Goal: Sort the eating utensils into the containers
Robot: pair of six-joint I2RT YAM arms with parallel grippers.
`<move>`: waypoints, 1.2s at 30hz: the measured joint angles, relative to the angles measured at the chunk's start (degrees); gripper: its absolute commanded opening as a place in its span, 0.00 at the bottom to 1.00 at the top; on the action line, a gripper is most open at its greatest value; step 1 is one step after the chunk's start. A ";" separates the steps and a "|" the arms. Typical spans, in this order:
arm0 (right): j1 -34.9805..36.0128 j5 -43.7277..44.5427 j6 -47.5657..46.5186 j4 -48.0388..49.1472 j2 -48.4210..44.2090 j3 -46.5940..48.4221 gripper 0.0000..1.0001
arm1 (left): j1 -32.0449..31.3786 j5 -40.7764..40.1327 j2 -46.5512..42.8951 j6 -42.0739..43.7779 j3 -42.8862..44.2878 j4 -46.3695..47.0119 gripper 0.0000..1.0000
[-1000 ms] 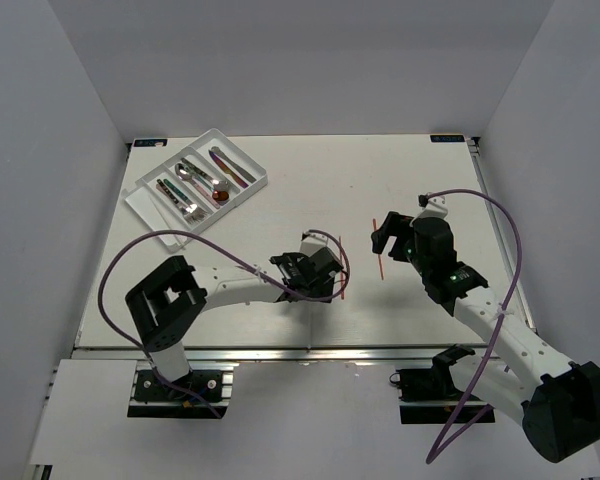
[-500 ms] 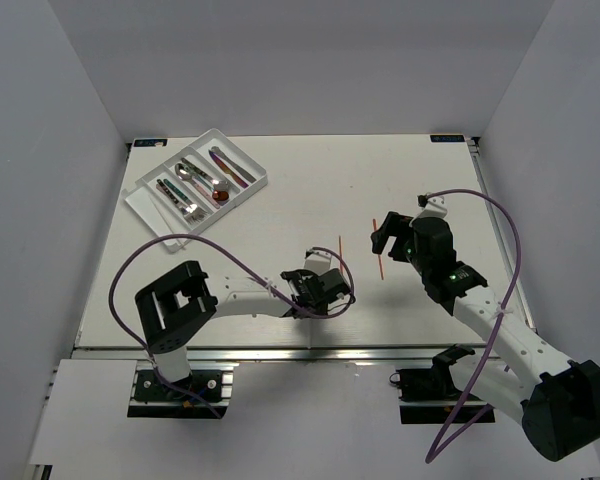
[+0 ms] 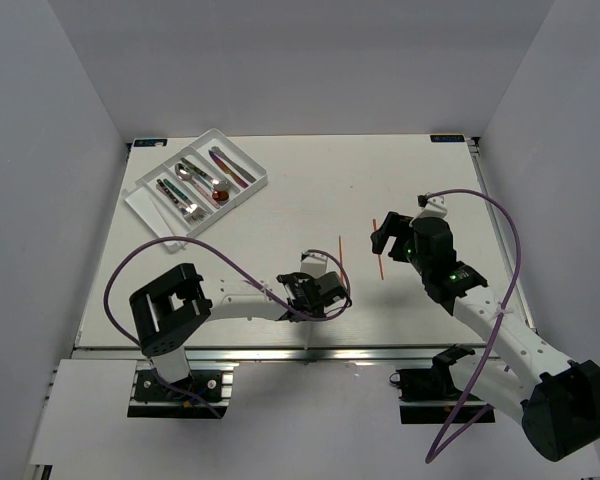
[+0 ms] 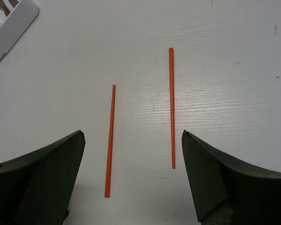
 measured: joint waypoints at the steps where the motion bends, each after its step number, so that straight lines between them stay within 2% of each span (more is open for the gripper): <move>1: 0.00 -0.04 0.00 0.00 0.00 0.00 0.88 | 0.00 -0.24 0.00 0.02 0.20 -0.61 0.00; 8: -0.02 -0.39 0.00 0.02 0.00 0.00 0.88 | 2.75 -4.17 -2.69 0.09 0.52 -6.32 0.00; 15: -0.02 -0.96 0.00 0.02 0.00 -0.02 0.88 | 13.81 -9.99 -13.31 1.07 0.52 -7.02 0.00; 20: -0.02 -1.53 0.00 0.02 0.00 -0.02 0.88 | 28.04 -11.82 -18.23 4.85 0.98 -7.04 0.00; 26: -0.04 -2.34 -0.02 0.00 0.39 -0.02 0.88 | 47.89 -9.68 -17.57 10.56 7.89 -7.23 0.00; 31: -0.07 -2.89 -0.04 0.04 0.39 -0.02 0.88 | 61.53 -3.69 -9.97 15.17 16.90 -6.97 0.00; 36: -0.07 -3.45 -0.04 0.04 0.39 -0.02 0.88 | 70.49 1.49 -0.46 17.97 20.81 -7.23 0.00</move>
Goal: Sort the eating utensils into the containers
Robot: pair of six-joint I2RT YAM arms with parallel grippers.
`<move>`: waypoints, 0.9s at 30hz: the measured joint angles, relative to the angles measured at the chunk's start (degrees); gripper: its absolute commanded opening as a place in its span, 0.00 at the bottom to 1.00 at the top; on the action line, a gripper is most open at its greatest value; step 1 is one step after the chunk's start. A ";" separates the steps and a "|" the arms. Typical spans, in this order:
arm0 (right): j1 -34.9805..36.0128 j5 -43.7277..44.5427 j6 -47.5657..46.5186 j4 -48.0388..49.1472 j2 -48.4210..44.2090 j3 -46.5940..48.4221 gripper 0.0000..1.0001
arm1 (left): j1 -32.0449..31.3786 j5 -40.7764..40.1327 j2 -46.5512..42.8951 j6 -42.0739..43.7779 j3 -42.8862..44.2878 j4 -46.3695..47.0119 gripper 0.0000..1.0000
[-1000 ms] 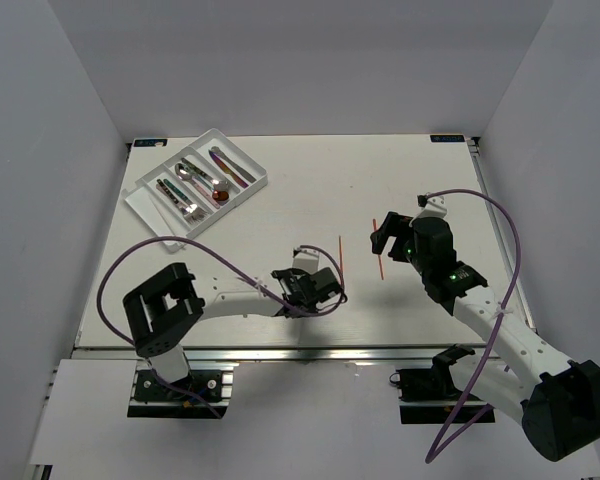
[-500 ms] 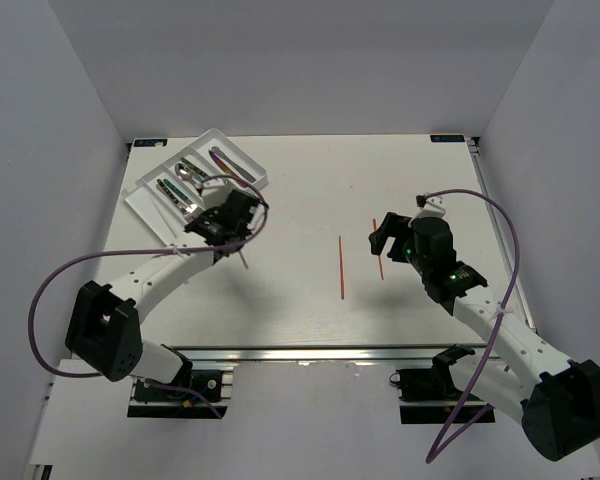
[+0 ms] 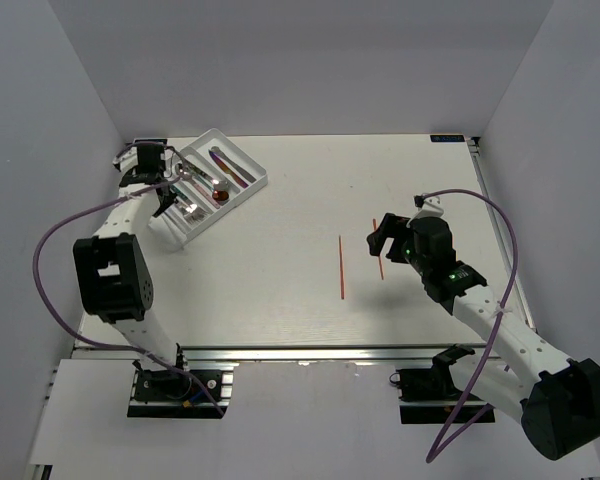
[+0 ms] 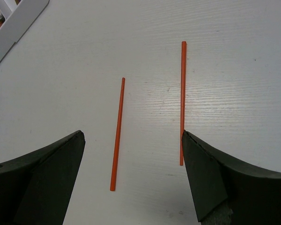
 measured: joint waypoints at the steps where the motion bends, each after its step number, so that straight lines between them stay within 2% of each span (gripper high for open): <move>1: 0.00 -0.22 -0.02 0.00 0.00 0.00 0.88 | 1.16 0.55 1.62 0.31 0.37 -0.11 0.00; 5: -0.07 -0.85 -0.02 0.04 0.00 0.00 0.88 | 4.81 2.62 7.78 0.96 1.55 -0.57 0.00; 9: -0.11 -1.27 -0.02 0.72 0.07 0.00 0.88 | 5.55 4.20 11.63 1.49 3.56 -1.16 0.02; 13: -0.11 -1.49 -0.04 1.33 0.50 0.00 0.88 | 5.55 5.20 13.90 2.19 5.35 -0.61 0.11; 15: -0.15 -1.60 -0.04 1.33 0.74 0.00 0.88 | 5.55 5.81 14.23 2.54 5.35 -0.66 0.21; 18: -0.22 -1.90 -0.04 1.36 1.16 0.00 0.88 | 5.55 6.05 14.27 2.73 5.05 -0.33 0.23; 22: -0.22 -2.21 -0.04 1.42 1.60 0.00 0.88 | 5.64 6.10 14.38 2.67 4.15 0.31 0.32; 27: -0.22 -2.32 -0.04 1.51 1.64 0.00 0.88 | 5.66 6.08 15.65 2.60 4.07 0.79 0.35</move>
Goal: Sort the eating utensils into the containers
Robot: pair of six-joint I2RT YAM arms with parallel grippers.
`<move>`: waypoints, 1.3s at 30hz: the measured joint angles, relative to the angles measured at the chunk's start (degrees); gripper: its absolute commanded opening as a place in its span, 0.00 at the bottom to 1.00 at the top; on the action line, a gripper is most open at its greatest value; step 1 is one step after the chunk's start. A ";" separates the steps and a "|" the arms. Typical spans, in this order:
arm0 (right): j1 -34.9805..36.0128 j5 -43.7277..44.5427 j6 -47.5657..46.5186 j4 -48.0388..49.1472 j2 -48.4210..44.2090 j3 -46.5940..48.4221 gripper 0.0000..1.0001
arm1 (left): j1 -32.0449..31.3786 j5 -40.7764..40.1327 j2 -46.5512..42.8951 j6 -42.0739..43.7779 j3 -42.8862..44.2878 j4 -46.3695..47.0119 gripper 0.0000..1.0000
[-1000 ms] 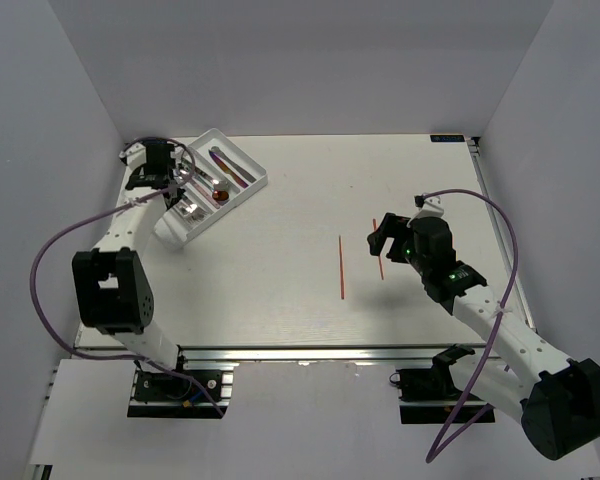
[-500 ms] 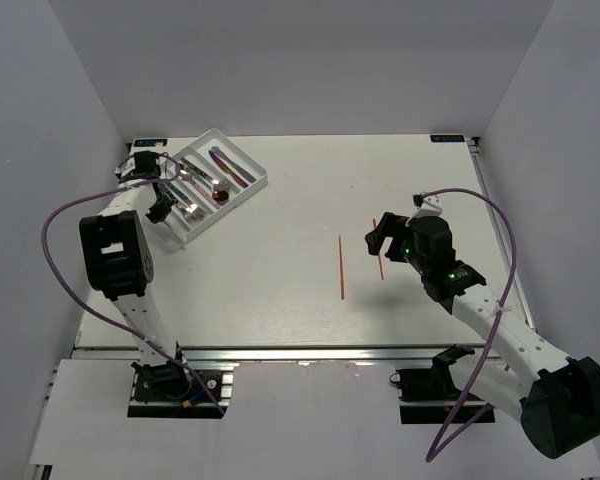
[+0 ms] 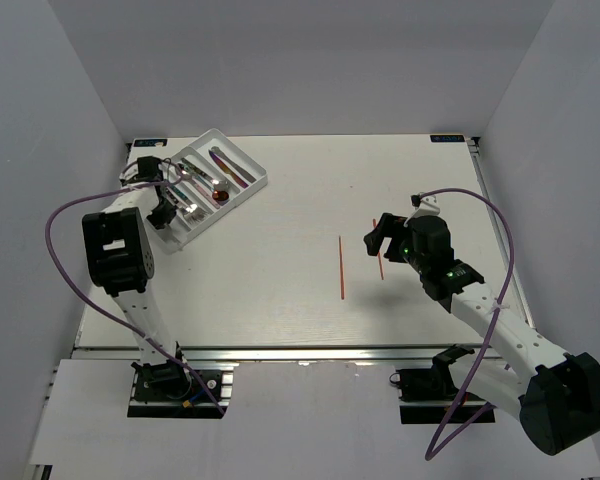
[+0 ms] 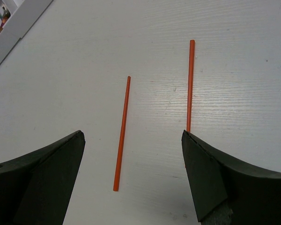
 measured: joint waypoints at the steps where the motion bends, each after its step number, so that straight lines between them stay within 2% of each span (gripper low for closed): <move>1: 0.00 0.00 0.02 0.00 0.00 0.00 0.88 | 0.04 0.00 0.31 0.00 0.02 0.11 0.35; 8: 0.00 0.00 0.00 0.17 0.17 0.00 0.88 | 0.79 0.17 2.89 0.02 1.60 0.13 0.24; 17: 0.00 -0.02 0.02 0.20 0.22 0.00 0.88 | 1.92 -0.59 4.22 0.61 4.83 -1.01 0.26; 18: 0.00 -0.04 0.00 0.20 0.22 0.00 0.88 | 1.99 -0.59 4.22 0.72 5.29 -1.14 0.28; 21: 0.00 -0.04 0.00 0.20 0.22 0.00 0.88 | 2.01 -0.46 4.22 1.27 6.91 -1.16 0.49; 22: 0.00 -0.04 0.00 0.20 0.22 0.00 0.88 | 2.01 -0.31 4.22 1.51 7.19 -1.03 0.60; 25: 0.00 -0.04 0.00 0.20 0.37 0.00 0.88 | 2.01 0.13 3.82 1.44 7.06 -0.68 0.70; 28: 0.00 -0.04 0.00 0.20 0.59 0.00 0.88 | 2.01 0.63 2.56 1.36 6.60 -0.70 0.73; 29: 0.00 -0.02 0.00 0.20 0.59 0.00 0.88 | 1.99 0.94 1.75 1.42 6.51 -0.74 0.79; 30: 0.00 0.00 0.02 0.22 0.59 0.00 0.88 | 1.62 1.27 0.55 1.51 6.21 -0.50 0.95; 33: 0.00 0.52 0.07 0.17 0.35 -0.02 0.89 | -0.13 0.76 -5.14 2.01 4.63 -0.13 0.98; 35: 0.00 1.92 0.13 0.17 -1.03 -0.44 0.89 | -4.59 -1.07 -10.49 2.27 3.30 0.68 0.98; 39: 0.00 7.30 1.25 -0.33 -6.80 -1.86 0.89 | -22.32 -4.28 -20.31 1.70 -0.74 5.33 0.98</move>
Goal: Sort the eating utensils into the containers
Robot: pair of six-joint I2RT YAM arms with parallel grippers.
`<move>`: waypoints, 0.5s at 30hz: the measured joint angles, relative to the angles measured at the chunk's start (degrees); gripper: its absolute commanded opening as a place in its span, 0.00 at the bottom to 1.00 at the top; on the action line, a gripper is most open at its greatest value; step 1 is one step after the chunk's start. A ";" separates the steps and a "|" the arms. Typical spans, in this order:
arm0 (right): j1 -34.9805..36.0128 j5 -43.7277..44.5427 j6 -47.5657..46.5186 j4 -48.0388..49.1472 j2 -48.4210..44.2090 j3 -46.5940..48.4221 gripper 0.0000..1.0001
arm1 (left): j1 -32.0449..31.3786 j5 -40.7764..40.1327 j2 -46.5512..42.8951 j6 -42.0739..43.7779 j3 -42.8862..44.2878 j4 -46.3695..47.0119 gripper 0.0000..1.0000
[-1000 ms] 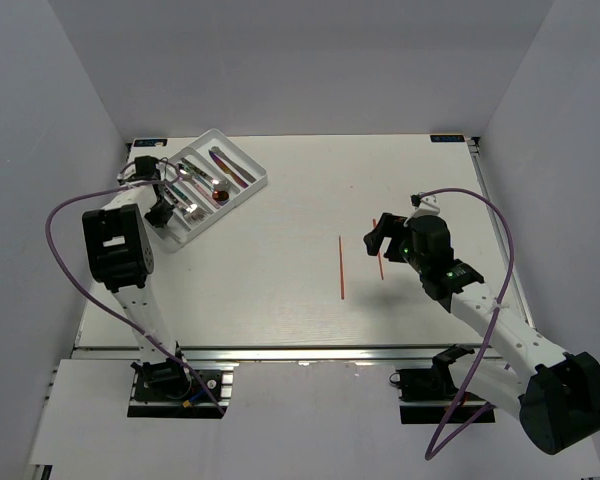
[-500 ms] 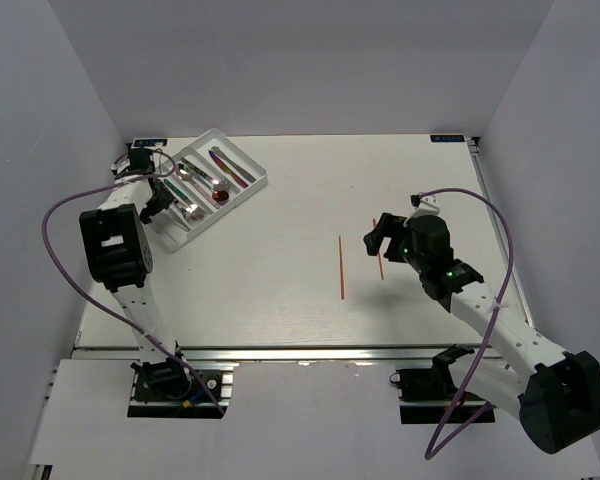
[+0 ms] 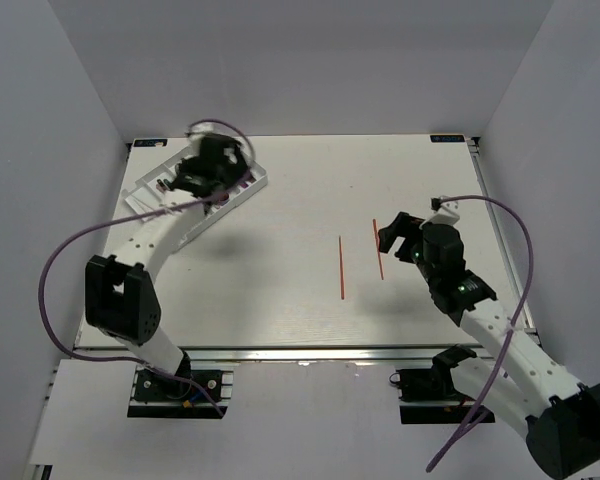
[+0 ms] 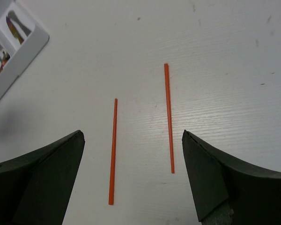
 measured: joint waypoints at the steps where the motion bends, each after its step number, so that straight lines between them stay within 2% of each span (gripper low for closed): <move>1: -0.04 1.66 0.39 -0.42 -1.84 -0.28 0.89 | -6.19 -0.63 -1.64 -0.70 -1.36 1.55 0.98; 4: -0.11 6.67 1.51 -1.62 -7.63 -0.79 0.89 | -21.18 -3.43 -1.60 -2.78 -2.80 2.99 0.98; 7: -0.15 10.91 2.08 -2.19 -11.96 -0.85 0.89 | -32.20 -7.85 3.61 -5.20 -1.75 2.03 0.97; 10: -0.39 13.11 2.12 -2.54 -12.90 -0.85 0.89 | -39.12 -11.52 11.26 -8.13 0.74 0.11 0.97; 15: -0.48 13.42 2.05 -3.17 -10.32 -0.85 0.89 | -45.92 -13.44 21.11 -12.28 2.56 -2.21 0.94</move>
